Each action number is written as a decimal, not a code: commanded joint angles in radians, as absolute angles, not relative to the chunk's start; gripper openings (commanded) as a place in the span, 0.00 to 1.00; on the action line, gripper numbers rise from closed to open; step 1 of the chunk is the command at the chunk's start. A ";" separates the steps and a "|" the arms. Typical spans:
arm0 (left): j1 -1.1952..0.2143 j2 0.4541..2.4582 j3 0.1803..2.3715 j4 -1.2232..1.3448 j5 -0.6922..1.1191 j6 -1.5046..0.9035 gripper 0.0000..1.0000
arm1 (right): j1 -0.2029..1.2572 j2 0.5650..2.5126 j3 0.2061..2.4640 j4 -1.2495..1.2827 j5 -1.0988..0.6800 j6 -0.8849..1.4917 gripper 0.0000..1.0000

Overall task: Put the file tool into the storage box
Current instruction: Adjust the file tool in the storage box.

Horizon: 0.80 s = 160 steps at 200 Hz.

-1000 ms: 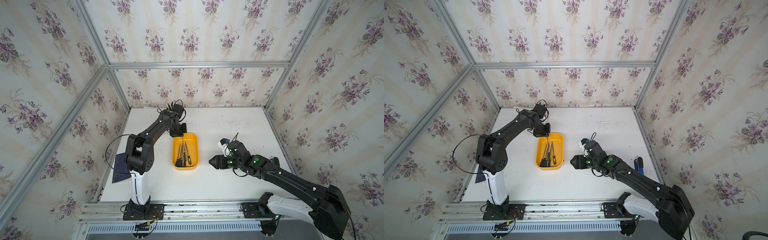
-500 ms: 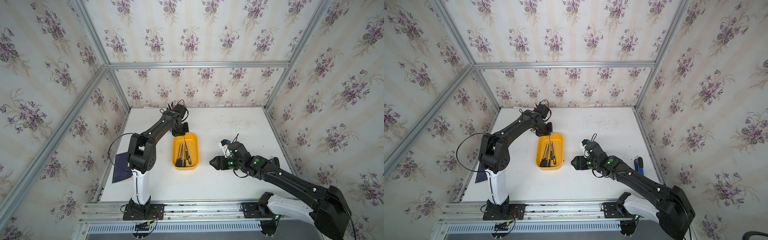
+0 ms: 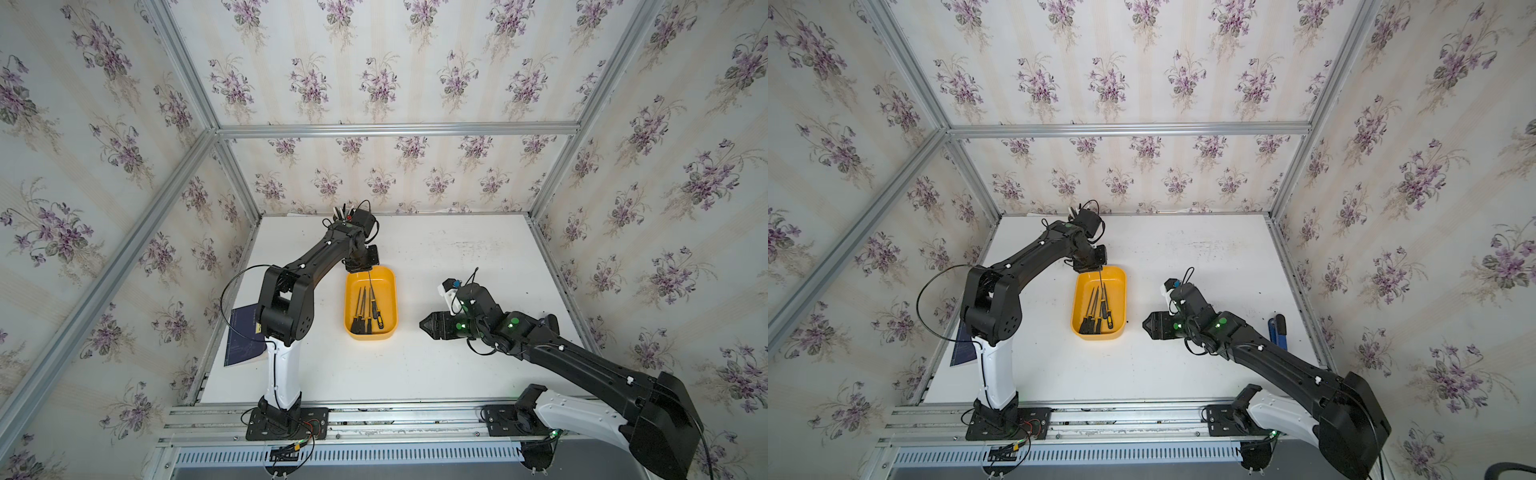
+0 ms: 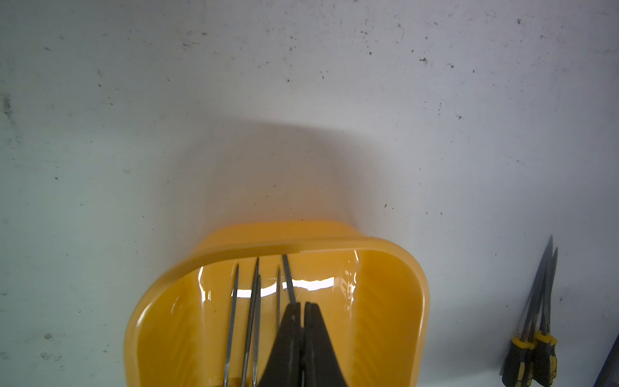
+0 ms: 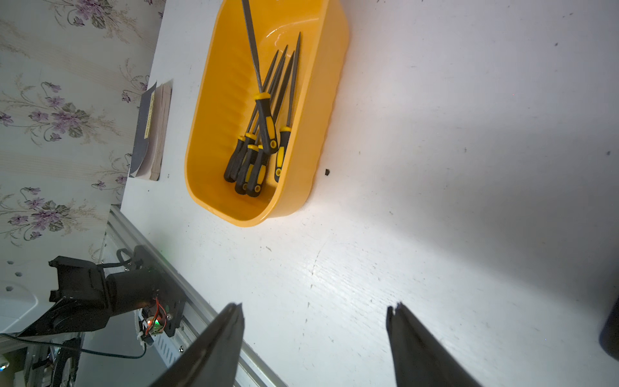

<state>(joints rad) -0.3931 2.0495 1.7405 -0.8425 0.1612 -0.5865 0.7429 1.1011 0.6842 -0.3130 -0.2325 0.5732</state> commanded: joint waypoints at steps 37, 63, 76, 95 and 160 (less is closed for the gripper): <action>-0.412 2.074 1.763 -0.825 0.176 -0.587 0.00 | 0.742 1.095 0.670 -0.313 -0.226 0.581 0.73; -0.413 2.056 1.737 -0.824 0.174 -0.585 0.00 | 0.742 1.091 0.666 -0.317 -0.224 0.582 0.73; -0.412 2.035 1.718 -0.825 0.172 -0.582 0.00 | 0.742 1.088 0.662 -0.319 -0.224 0.584 0.73; -0.410 2.017 1.699 -0.834 0.170 -0.579 0.00 | 0.742 1.086 0.657 -0.317 -0.223 0.585 0.73; -0.405 2.017 1.652 -0.821 0.175 -0.575 0.00 | 0.742 1.112 0.667 -0.303 -0.231 0.578 0.73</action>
<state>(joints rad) -0.4061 2.0090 1.6470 -0.8268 0.1745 -0.5838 0.7429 1.1057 0.6563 -0.3145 -0.2287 0.5800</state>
